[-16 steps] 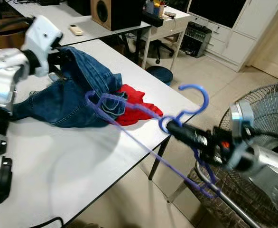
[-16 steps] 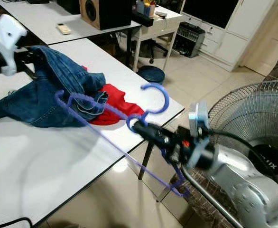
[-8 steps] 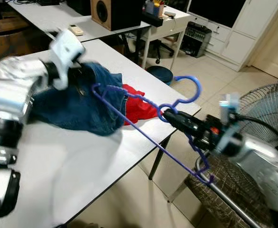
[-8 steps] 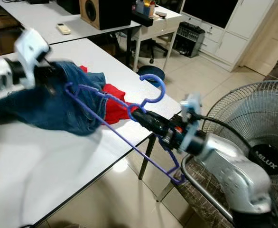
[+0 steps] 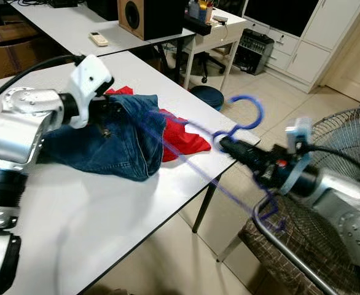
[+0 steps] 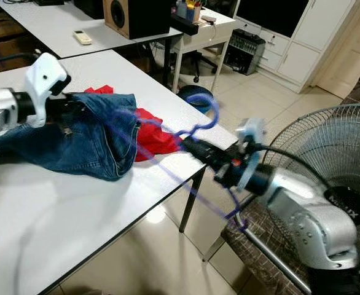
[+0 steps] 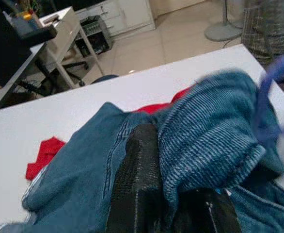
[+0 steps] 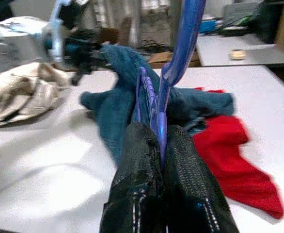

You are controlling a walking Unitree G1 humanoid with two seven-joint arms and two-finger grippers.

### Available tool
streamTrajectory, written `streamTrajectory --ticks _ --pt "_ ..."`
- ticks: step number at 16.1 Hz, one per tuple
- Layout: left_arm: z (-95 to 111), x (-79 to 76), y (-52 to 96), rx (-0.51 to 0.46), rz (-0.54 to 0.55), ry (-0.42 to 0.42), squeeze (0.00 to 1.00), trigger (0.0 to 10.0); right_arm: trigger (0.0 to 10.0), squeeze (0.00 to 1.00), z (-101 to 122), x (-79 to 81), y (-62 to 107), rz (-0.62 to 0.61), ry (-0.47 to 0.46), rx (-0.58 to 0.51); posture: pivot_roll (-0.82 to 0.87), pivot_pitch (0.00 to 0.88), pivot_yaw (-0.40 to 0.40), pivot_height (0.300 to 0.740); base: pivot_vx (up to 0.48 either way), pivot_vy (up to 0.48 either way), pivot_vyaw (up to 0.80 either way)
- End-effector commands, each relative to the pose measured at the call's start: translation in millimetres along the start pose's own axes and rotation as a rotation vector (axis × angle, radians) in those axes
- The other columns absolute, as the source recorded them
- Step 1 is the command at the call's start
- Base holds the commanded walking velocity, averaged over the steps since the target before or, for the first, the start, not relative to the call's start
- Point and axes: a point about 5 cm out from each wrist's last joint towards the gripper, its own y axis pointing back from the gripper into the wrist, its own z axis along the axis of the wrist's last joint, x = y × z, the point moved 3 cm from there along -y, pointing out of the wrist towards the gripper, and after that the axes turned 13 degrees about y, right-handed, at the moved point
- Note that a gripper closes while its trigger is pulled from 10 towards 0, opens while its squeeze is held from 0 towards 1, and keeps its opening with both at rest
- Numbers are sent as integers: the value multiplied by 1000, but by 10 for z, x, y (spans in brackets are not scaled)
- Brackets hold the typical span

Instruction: Hang hanger

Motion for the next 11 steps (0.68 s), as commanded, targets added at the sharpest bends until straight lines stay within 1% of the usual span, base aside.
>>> streamTrajectory --ticks 1,3,4,6,7,9,10,11 --pt "25 -32 3 9 -11 -26 0 0 10000 0 57 -85 84 -59 46 2 -128 0 -98 740 0 0 0" --pt "23 -37 7 6 -20 -18 0 0 10000 0 81 -121 107 -76 59 3 -135 0 -92 740 0 0 0" --pt "33 -48 4 -6 -28 -6 0 0 10000 0 83 -112 105 -67 60 4 -135 0 -92 740 0 0 0" --pt "54 -62 -6 -27 -38 12 0 0 10000 0 64 -53 83 -27 58 11 -135 0 -86 740 0 0 0" --pt "75 -64 -13 -55 -40 40 0 0 10000 0 28 0 55 2 57 22 -134 0 -80 740 0 0 0" --pt "104 -47 -7 -84 -42 77 0 0 10000 0 -16 23 9 13 56 31 -133 0 -78 740 0 0 0" --pt "213 86 111 -80 -63 26 0 0 10000 0 -23 48 -139 32 59 16 -119 0 -70 740 0 0 0" --pt "333 210 210 -70 -60 -28 0 0 10000 0 -1 56 -265 42 66 -4 -101 0 -62 740 0 0 0"
